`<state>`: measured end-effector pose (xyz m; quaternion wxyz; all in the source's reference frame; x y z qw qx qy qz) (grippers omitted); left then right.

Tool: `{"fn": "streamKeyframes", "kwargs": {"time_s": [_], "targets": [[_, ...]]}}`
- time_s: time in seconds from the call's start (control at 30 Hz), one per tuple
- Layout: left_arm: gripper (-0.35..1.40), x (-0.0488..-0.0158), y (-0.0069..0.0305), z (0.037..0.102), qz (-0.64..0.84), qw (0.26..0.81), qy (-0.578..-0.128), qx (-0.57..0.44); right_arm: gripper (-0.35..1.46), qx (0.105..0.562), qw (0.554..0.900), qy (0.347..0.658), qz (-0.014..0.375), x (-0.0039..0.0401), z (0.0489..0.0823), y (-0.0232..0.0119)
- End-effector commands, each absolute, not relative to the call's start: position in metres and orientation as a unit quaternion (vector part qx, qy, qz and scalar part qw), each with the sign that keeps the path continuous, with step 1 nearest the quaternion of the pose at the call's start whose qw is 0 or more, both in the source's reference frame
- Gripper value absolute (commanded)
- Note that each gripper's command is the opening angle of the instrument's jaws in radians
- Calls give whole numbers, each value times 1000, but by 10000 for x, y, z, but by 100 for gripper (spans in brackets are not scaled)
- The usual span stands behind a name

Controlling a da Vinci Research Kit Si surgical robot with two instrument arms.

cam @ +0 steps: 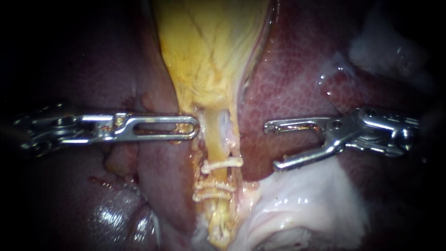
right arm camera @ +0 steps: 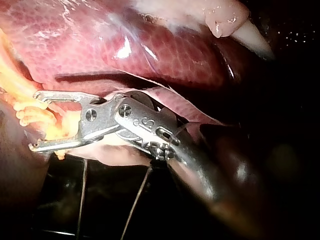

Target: Going back third clip left tube

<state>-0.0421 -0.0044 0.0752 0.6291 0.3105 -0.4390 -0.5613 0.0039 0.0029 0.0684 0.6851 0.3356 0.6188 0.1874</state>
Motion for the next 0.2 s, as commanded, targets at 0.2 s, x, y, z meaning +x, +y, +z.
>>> {"fn": "streamKeyframes", "kwargs": {"time_s": [0.2], "targets": [[-35,-420,-44,752,-561,629,-439,311,60,335,685,619,188,39,684,29]]}}
